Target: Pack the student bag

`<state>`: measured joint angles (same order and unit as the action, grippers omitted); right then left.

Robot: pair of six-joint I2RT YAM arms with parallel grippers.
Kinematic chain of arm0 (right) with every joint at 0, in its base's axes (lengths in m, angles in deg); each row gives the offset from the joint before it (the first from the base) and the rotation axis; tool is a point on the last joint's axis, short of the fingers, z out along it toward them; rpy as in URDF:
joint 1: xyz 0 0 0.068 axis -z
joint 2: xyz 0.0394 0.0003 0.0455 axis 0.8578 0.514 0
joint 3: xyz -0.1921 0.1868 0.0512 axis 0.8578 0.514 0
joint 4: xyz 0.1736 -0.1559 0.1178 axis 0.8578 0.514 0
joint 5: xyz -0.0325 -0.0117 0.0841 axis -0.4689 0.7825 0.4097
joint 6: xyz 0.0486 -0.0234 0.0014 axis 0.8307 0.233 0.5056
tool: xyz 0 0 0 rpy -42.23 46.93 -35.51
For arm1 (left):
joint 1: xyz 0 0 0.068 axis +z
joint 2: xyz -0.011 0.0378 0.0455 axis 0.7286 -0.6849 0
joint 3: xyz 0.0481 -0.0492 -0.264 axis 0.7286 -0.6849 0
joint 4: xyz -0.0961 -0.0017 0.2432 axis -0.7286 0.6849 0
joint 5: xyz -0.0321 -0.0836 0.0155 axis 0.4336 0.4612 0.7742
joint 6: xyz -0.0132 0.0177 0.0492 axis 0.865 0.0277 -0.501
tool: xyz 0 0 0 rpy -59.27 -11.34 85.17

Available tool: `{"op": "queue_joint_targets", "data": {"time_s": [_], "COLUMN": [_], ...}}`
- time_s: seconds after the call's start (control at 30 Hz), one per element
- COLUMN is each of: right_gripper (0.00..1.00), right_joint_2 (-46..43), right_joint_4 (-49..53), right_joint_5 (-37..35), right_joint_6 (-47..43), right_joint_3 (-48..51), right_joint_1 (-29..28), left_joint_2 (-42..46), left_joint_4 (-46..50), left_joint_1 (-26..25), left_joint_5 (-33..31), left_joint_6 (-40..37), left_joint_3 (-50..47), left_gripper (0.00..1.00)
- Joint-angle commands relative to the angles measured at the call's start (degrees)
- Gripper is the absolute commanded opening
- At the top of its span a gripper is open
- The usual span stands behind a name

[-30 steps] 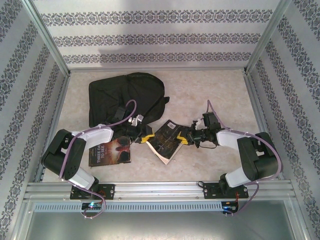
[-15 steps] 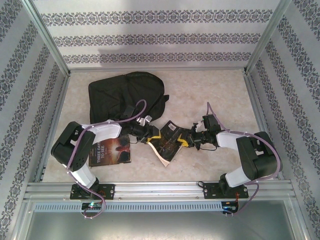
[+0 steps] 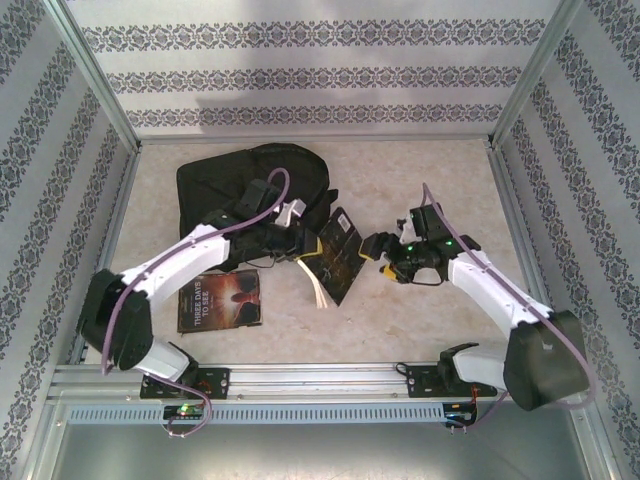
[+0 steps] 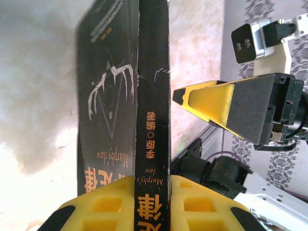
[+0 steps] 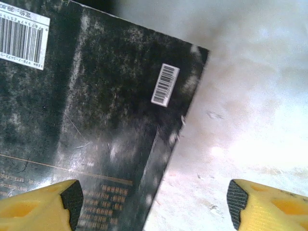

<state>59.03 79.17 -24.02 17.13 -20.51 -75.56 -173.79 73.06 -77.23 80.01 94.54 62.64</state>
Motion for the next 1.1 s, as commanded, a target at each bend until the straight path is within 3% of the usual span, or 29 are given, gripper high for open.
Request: {"op": "queue_joint_targets", "data": {"time_s": [0.0, 0.13, 0.23, 0.33, 0.5, 0.63, 0.77, 0.9, 1.07], "right_gripper": [0.83, 0.83, 0.82, 0.82, 0.79, 0.81, 0.83, 0.83, 0.82], "right_joint_2": [-2.2, -2.9, -2.6, -2.3, -2.9, -2.9, -2.3, -1.3, 2.1], "right_joint_4": [9.7, 10.0, 9.9, 8.8, 5.2, -3.9, -11.9, -14.0, -10.3], "right_joint_5": [-6.5, -3.9, -1.3, 1.4, 3.3, 7.3, 10.0, 11.8, 15.9], "right_joint_6": [-3.1, -0.3, 2.2, 6.1, 20.0, 35.2, 46.7, 50.0, 45.4], "right_joint_3": [-7.0, -14.0, -19.0, -22.3, -24.7, -23.1, -20.8, -21.1, -24.7], "right_joint_1": [-1.5, -1.6, -1.4, -1.0, 1.1, 2.1, 2.1, 0.9, -2.8], "left_joint_2": [4.5, 6.0, 8.9, 12.7, 19.9, 22.5, 26.1, 28.3, 29.6], "left_joint_4": [5.2, 17.9, 20.2, 16.2, 0.5, -3.2, -7.3, -7.5, -9.7], "left_joint_1": [-2.1, -6.4, -10.3, -15.2, -24.1, -26.7, -29.3, -32.3, -35.2], "left_joint_5": [-7.0, -25.3, -40.5, -52.2, -69.2, -71.1, -71.2, -69.3, -67.8], "left_joint_6": [-4.2, -17.6, -26.7, -38.1, -63.8, -74.8, -80.8, -85.3, -92.1], "left_joint_3": [7.0, 17.4, 19.4, 17.6, 7.3, 4.3, 0.8, -2.0, -5.5], "left_gripper": [0.00, 0.00, 0.00, 0.00, 0.00, 0.00, 0.00, 0.00, 0.00]}}
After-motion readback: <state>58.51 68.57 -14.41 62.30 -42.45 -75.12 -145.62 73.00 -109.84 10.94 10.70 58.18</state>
